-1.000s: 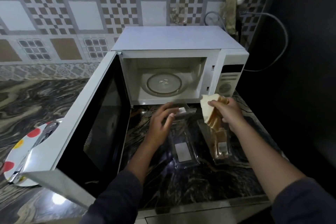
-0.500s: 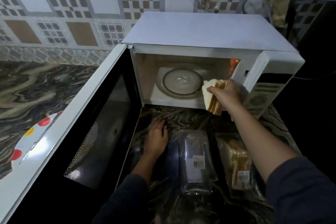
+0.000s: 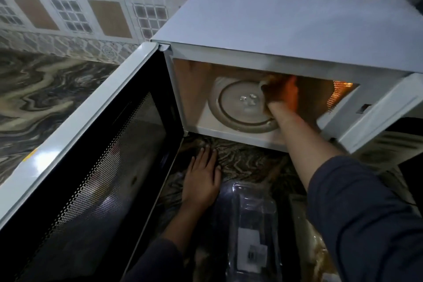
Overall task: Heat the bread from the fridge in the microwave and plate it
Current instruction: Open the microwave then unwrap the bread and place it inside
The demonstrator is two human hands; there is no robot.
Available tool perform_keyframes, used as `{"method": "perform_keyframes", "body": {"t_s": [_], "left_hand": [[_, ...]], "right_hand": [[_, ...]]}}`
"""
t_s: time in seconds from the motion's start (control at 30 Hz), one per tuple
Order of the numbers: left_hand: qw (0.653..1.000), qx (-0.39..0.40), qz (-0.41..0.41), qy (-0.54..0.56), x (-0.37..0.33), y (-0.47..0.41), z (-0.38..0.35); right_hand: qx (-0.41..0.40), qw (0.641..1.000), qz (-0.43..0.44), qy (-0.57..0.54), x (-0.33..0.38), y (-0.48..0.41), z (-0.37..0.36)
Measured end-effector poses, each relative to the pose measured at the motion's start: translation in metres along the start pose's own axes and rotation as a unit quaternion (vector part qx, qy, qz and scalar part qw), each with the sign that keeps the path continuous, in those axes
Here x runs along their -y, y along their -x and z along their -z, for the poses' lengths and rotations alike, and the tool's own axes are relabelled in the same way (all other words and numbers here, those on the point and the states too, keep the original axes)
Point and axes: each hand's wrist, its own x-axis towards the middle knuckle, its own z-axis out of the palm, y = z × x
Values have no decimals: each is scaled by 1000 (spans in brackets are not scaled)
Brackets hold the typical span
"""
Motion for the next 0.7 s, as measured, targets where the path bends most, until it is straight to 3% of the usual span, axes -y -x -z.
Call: {"method": "perform_keyframes", "body": {"t_s": [0.07, 0.17, 0.27, 0.37, 0.5, 0.7], "left_hand": [[1000, -5, 2, 6, 0, 0, 0], [1000, -5, 6, 9, 1, 0, 0], [1000, -10, 9, 10, 1, 1, -1], [1000, -12, 9, 9, 0, 0, -1], [1000, -16, 10, 11, -1, 1, -1], [999, 2, 14, 35, -2, 1, 3]], "right_hand": [[-31, 999, 20, 36, 2, -6, -3], [-9, 986, 94, 139, -3, -13, -12], [1, 984, 70, 165, -9, -20, -16], [18, 990, 49, 135, -11, -24, -15], [52, 985, 97, 132, -13, -18, -6], [116, 992, 32, 27, -29, 28, 12]]}}
